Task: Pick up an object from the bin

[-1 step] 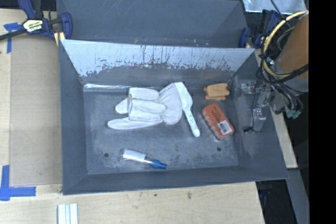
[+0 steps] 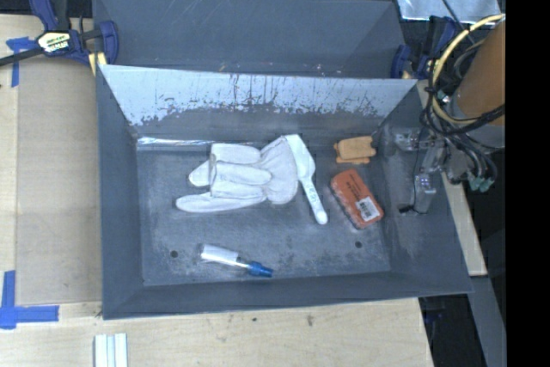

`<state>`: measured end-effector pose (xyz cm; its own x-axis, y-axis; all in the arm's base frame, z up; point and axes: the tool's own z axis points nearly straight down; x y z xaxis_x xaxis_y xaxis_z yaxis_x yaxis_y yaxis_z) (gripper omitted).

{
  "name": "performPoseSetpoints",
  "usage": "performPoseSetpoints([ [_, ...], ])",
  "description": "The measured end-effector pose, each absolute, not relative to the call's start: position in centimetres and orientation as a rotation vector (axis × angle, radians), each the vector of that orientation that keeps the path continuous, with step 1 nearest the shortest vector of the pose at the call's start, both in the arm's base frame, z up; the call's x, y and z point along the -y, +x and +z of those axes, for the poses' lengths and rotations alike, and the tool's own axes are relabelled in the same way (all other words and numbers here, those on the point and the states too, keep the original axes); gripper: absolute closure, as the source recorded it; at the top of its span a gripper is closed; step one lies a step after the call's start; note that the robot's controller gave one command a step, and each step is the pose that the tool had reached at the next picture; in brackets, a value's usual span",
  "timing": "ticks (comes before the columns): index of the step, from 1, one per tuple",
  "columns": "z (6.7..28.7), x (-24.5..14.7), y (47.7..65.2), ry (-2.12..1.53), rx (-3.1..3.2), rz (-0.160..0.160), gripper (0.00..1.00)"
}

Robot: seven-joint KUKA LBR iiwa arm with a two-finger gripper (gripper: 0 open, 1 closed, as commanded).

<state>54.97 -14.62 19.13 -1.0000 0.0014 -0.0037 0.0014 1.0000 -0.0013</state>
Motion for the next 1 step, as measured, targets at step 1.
performPoseSetpoints([
  [1,15.23,12.66,57.32,0.021,-3.134,-0.003,0.0],
])
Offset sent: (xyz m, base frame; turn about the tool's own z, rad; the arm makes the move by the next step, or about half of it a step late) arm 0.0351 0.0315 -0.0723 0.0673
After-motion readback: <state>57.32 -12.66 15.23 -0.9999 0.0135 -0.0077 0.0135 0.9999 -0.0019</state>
